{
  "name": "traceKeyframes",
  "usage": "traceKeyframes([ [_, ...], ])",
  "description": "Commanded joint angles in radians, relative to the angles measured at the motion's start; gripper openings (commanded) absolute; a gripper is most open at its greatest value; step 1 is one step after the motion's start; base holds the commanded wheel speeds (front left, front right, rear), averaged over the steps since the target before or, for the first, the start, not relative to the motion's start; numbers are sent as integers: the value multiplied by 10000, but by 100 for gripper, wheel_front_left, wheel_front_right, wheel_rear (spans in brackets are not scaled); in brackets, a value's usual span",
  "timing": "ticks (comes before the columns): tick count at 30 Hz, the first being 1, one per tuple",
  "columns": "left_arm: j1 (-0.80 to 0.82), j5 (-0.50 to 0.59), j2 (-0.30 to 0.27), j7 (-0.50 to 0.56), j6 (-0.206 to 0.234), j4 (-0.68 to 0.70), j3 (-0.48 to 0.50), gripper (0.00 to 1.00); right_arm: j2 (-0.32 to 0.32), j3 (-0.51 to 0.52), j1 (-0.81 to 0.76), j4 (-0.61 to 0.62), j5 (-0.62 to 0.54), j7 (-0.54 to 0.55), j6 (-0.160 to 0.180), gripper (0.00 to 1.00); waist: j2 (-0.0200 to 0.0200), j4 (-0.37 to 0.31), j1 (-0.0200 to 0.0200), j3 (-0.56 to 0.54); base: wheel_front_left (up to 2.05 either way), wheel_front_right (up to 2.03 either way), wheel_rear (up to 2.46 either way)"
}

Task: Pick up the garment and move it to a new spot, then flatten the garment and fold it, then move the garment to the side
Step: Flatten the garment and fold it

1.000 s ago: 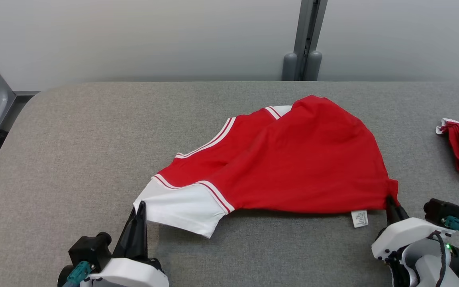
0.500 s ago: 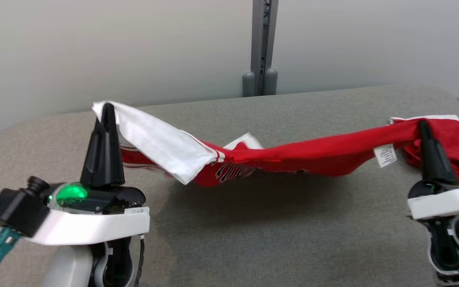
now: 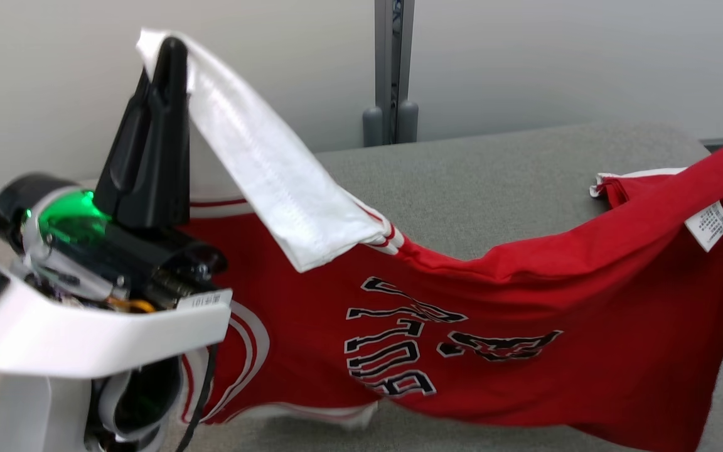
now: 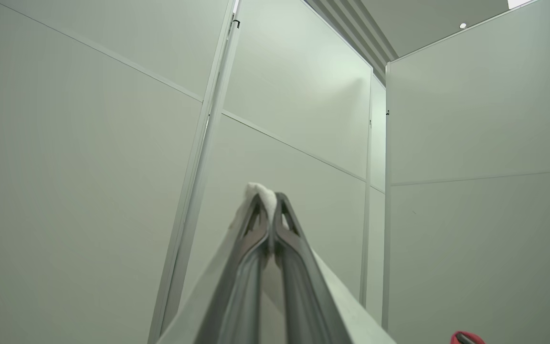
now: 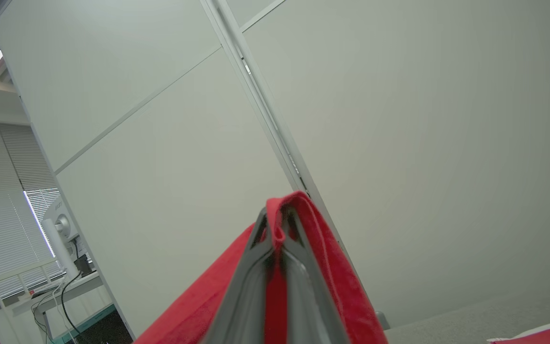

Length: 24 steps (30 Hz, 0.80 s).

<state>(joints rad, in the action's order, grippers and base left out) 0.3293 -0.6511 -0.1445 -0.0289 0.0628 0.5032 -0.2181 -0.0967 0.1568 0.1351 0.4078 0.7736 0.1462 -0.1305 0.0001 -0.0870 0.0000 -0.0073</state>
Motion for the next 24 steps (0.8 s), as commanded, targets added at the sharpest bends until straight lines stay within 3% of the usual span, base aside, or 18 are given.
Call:
traceKeyframes([
  [1, 473, 97, -135, 225, 12, -11, -34, 0, -35, 79, 241, 84, -171, 255, -5, 0, -1, -6, 0, 297, 0, 0, 0],
  [7, 2686, -62, -330, 1324, -186, -1106, -224, 0, -3, -170, 2034, -634, -450, 1107, -5, 0, -1, 50, 0, 1793, 0, 0, 0],
  [10, 4537, 165, -559, 1758, -295, -2483, -63, 0, -402, -358, 3815, -1675, -1288, 1229, -5, 0, -1, 74, 0, 2716, 0, 0, 0],
  [14, 7609, 948, -997, 1849, -341, -4736, 187, 0, -265, -655, 6976, -3671, -1908, 1065, -5, 0, -1, -66, 0, 3882, 0, 0, 0],
  [20, 11954, 2237, -1197, 769, -752, -8062, -118, 0, -128, -1088, 11424, -7135, -3123, -376, -5, 0, -1, -236, 0, 5003, 0, 0, 0],
  [24, 13839, 2420, -585, -698, -947, -10286, -193, 0, 3, -814, 13506, -9803, -3775, -1592, -5, 0, -1, 104, 0, 5561, 0, 0, 0],
])
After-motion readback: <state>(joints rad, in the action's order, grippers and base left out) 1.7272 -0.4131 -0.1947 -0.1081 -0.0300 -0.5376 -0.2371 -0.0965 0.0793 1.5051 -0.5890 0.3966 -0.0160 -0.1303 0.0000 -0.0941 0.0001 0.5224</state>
